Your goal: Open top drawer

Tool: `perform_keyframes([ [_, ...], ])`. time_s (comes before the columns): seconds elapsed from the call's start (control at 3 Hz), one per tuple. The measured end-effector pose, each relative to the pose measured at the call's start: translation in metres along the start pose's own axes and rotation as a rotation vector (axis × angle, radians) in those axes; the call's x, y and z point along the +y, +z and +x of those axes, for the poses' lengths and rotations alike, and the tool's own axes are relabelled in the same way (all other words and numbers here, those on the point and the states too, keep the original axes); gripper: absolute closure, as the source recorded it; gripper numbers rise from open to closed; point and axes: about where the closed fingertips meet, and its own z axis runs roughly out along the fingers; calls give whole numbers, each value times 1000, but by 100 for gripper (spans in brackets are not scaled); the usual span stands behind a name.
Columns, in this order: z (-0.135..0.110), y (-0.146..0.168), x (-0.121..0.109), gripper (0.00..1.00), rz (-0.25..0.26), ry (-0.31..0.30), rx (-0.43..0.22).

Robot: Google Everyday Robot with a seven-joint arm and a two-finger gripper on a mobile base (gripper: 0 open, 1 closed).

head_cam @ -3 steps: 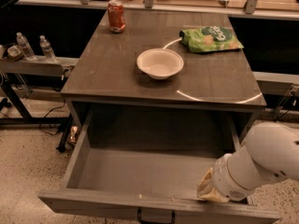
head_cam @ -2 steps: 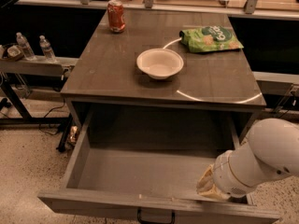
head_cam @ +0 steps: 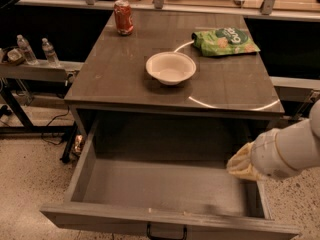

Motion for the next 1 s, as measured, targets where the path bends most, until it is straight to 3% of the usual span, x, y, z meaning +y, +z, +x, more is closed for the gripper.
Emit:
perform_keyframes([
  [0.33,9,-71,-50,100,189,0,7],
  [0.67,19,-144,-86,100,370,-15,45],
  [1.0,22,-204,-106,100,505,-26,61],
])
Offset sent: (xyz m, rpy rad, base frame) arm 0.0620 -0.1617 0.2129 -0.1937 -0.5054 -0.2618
